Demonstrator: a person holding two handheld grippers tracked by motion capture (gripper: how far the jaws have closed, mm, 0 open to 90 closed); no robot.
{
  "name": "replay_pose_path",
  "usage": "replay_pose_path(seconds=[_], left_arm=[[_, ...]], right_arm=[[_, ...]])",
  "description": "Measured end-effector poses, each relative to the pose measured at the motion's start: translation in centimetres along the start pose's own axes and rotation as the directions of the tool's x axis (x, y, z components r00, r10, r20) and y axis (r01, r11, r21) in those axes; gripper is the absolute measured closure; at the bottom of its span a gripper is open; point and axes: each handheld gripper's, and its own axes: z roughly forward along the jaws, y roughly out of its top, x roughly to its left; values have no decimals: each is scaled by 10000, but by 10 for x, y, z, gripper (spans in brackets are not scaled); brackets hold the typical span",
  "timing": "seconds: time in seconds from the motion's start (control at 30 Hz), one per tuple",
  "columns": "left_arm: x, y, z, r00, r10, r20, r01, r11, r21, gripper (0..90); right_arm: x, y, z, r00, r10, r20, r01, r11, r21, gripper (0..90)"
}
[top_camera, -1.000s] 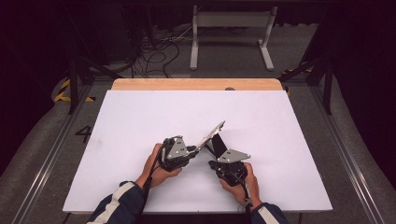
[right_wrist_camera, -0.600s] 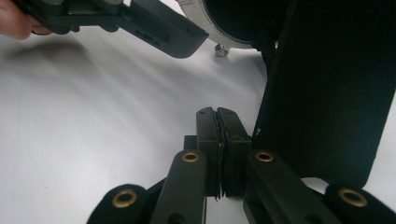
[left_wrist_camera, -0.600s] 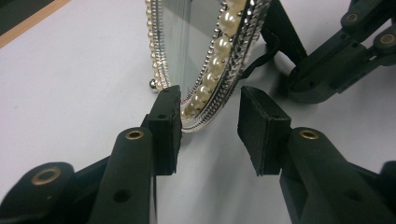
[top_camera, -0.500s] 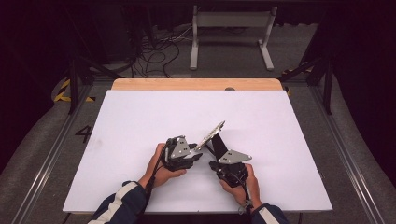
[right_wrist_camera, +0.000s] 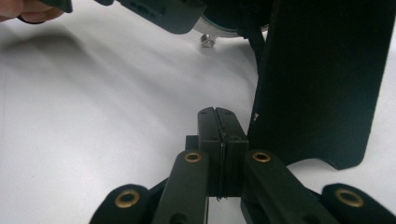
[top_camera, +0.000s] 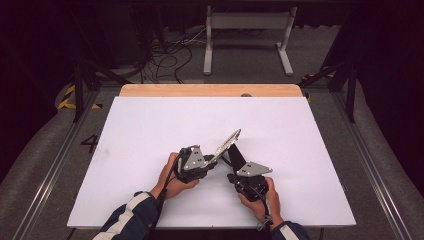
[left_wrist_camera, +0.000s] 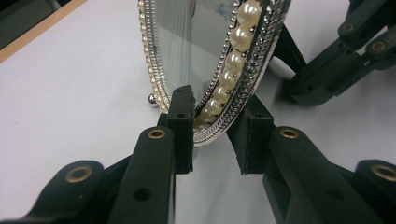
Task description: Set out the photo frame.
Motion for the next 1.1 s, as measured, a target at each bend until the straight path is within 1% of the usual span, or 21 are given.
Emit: replay_pose_path(seconds=[0.13,0.2,0.23,0.27,0.3,0.33,0.37,0.5,0.63,0.77,1.1], left_arm=[[-5,3,0,9997,240,16,-240,9997,62,723],[-8,4,0,9995,319,-44,-319,9994,98,720],[-9,4,-1,9991,425,-64,-424,9990,106,721],[-10,5,-1,9991,411,-54,-410,9990,157,724],[-11,5,-1,9987,502,-79,-501,9986,154,724],[-12,6,-1,9988,486,-54,-485,9987,146,725],[-12,6,-1,9984,552,-82,-550,9983,172,724],[-14,8,0,9987,504,-96,-502,9985,212,722],[-16,9,0,9984,548,-98,-545,9982,254,721],[-18,10,0,9990,421,-116,-418,9988,249,716],[-18,9,3,9998,142,133,-142,9999,52,696]], right_arm=[[-5,-1,-2,9999,48,126,-48,10000,18,900],[-9,-1,-3,9998,185,118,-185,9998,6,900],[-11,-2,-4,9997,217,102,-217,9998,20,900],[-12,-2,-4,9997,231,93,-231,9997,2,900],[-12,-2,-4,9997,193,165,-193,9998,22,900],[-13,-2,-4,9997,170,160,-170,9999,30,900],[-14,-2,-5,9997,173,180,-173,9998,25,900],[-17,-3,-5,9998,129,156,-129,9999,-3,900],[-18,-3,-6,9997,-59,226,59,10000,-26,900],[-19,-4,-6,9996,-67,267,68,10000,-27,900],[-28,-4,-6,9991,68,428,-64,9999,-102,900]])
